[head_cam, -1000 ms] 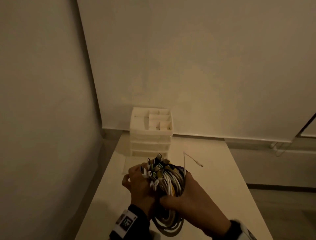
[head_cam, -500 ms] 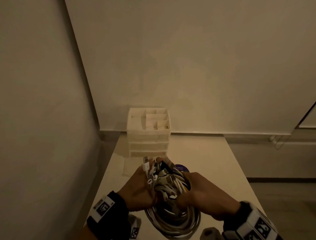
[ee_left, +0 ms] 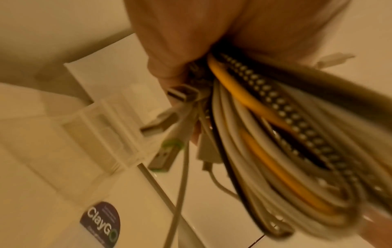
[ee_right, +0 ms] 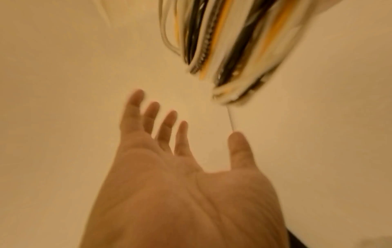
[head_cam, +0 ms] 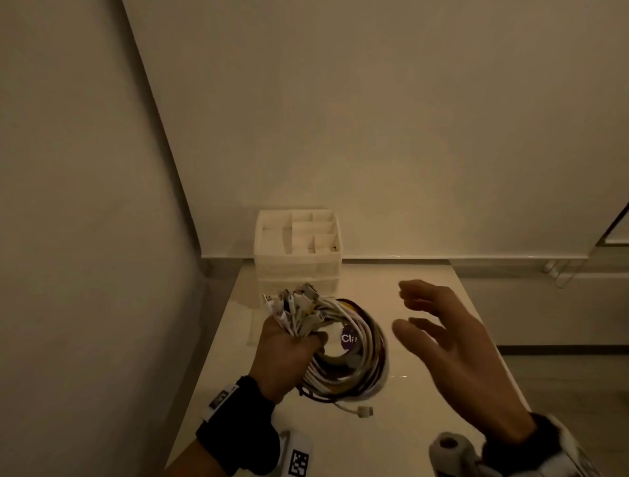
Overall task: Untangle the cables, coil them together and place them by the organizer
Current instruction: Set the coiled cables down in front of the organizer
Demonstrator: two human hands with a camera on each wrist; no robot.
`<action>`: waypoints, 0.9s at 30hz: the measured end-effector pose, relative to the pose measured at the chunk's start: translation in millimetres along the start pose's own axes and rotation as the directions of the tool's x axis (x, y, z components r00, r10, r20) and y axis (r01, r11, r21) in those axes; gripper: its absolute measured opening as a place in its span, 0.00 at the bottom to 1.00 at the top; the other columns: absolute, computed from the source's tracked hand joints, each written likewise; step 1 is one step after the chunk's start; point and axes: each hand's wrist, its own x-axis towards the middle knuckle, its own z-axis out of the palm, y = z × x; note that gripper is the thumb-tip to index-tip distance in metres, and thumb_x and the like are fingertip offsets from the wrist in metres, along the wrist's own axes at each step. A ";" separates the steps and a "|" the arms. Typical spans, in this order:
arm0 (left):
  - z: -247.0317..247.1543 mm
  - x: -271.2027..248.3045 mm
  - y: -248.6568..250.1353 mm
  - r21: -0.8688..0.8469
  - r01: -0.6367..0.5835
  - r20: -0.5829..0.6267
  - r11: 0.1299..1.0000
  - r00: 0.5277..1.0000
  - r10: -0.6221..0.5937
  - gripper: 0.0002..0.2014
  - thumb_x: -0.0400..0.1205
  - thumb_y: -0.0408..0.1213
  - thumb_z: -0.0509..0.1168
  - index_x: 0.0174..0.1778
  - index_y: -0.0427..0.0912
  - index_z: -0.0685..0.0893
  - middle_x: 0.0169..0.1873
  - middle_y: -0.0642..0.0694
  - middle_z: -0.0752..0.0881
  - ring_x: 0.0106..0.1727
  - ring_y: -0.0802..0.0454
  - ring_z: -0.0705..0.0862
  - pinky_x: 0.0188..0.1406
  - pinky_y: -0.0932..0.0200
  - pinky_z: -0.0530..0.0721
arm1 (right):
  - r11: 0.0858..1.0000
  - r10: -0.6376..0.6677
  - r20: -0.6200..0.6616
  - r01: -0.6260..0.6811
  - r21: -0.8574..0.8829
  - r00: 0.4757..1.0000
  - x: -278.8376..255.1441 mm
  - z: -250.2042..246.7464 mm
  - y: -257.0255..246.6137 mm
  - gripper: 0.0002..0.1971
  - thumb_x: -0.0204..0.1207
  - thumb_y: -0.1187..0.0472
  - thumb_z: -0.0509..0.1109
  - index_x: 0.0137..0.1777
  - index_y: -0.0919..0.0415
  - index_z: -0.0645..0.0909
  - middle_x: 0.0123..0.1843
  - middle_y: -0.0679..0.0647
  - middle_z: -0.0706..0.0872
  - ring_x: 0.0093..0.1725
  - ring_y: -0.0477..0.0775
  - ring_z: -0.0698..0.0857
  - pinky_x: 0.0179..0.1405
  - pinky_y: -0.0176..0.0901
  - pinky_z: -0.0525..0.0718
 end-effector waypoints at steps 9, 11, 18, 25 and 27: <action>11.8 -0.7 8.0 -0.469 0.144 -0.108 0.871 0.970 -0.218 0.17 0.76 0.19 0.67 0.57 0.40 0.88 0.49 0.41 0.91 0.47 0.37 0.89 0.44 0.41 0.87 | 0.867 0.333 0.723 -0.498 0.018 0.605 -64.6 67.0 65.5 0.22 0.65 0.52 0.79 0.60 0.52 0.83 0.50 0.42 0.91 0.55 0.41 0.88 0.69 0.45 0.81; 17.7 -7.3 5.5 -0.465 0.170 -0.123 0.869 0.959 -0.254 0.16 0.76 0.19 0.68 0.55 0.40 0.88 0.47 0.42 0.92 0.47 0.36 0.89 0.45 0.40 0.88 | 0.781 0.339 0.538 -0.550 0.297 0.772 -56.7 73.0 79.4 0.23 0.67 0.64 0.76 0.64 0.61 0.78 0.51 0.56 0.92 0.56 0.55 0.88 0.60 0.49 0.84; 28.5 -31.6 -23.0 -0.320 0.225 -0.281 0.920 0.905 -0.319 0.07 0.72 0.19 0.72 0.39 0.35 0.89 0.29 0.42 0.91 0.30 0.46 0.90 0.27 0.53 0.86 | 0.443 0.478 0.339 -0.556 0.703 0.810 -22.6 68.5 58.7 0.18 0.66 0.69 0.68 0.57 0.72 0.79 0.47 0.64 0.85 0.50 0.63 0.85 0.55 0.59 0.83; 27.1 -43.2 -38.6 -0.271 0.256 -0.313 0.928 0.888 -0.337 0.06 0.71 0.23 0.74 0.40 0.37 0.89 0.30 0.41 0.91 0.32 0.43 0.90 0.29 0.53 0.88 | 0.585 0.487 0.274 -0.543 0.602 0.829 -21.1 85.4 65.9 0.35 0.59 0.40 0.79 0.64 0.58 0.81 0.51 0.61 0.91 0.50 0.62 0.91 0.50 0.55 0.89; 24.1 -48.2 -44.0 -0.278 0.276 -0.313 0.920 0.879 -0.359 0.07 0.71 0.24 0.74 0.41 0.38 0.89 0.30 0.42 0.91 0.33 0.43 0.90 0.32 0.52 0.89 | 0.618 0.483 0.274 -0.545 0.567 0.832 -22.4 89.9 66.9 0.25 0.67 0.47 0.74 0.62 0.59 0.81 0.44 0.60 0.92 0.45 0.63 0.92 0.46 0.52 0.89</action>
